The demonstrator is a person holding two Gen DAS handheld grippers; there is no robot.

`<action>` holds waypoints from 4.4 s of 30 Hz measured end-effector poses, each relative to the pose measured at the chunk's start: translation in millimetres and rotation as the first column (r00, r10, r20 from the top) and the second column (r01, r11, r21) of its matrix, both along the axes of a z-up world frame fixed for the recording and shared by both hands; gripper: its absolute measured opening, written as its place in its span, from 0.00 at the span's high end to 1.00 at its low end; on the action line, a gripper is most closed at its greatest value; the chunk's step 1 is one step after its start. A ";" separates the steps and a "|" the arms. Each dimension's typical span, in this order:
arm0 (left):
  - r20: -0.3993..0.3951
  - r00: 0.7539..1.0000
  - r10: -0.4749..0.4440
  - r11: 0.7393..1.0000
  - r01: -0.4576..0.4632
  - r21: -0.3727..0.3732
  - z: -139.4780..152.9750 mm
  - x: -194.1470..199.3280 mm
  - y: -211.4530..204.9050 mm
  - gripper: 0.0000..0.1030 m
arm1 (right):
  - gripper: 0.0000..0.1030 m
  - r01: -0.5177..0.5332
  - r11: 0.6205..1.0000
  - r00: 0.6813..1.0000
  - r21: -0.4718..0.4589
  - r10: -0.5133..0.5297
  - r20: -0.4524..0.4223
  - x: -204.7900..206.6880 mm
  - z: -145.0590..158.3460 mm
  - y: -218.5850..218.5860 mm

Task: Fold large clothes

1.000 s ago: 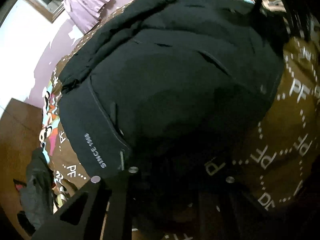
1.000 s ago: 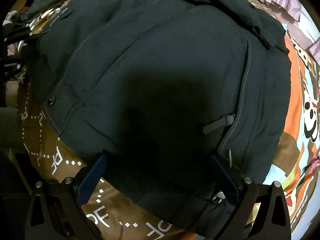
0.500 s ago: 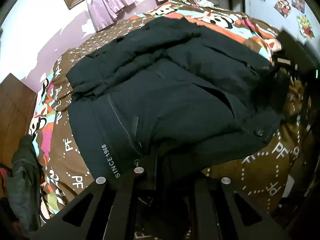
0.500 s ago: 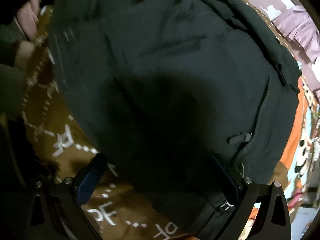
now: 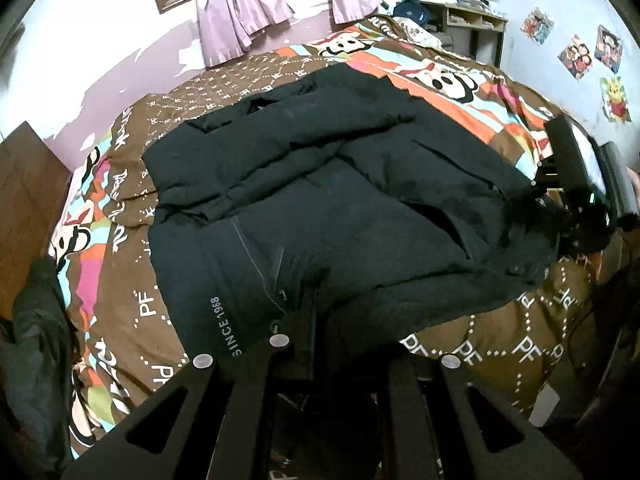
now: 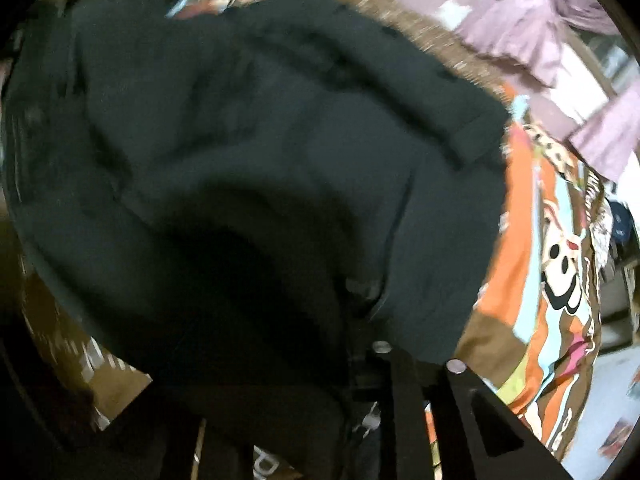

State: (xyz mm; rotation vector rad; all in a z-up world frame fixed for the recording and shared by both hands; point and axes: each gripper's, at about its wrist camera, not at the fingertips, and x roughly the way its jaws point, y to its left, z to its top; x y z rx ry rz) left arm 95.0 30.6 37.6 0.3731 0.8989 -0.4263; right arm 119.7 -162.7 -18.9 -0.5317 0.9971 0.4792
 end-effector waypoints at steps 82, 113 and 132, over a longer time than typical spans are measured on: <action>0.131 0.964 0.230 0.970 -0.217 -0.106 52.1 280.5 70.8 0.94 | 0.89 0.111 0.959 0.957 0.261 -0.174 0.234 306.8 61.3 30.3; 0.159 0.904 0.397 0.876 -0.322 -0.358 57.7 276.7 115.9 0.30 | 0.10 0.130 0.878 0.883 0.461 -0.314 0.350 278.8 91.6 -4.3; 0.120 0.983 0.137 0.929 -0.085 -0.360 28.0 210.7 44.9 0.16 | 0.00 0.043 0.905 0.985 0.423 -0.109 0.131 246.0 13.0 44.8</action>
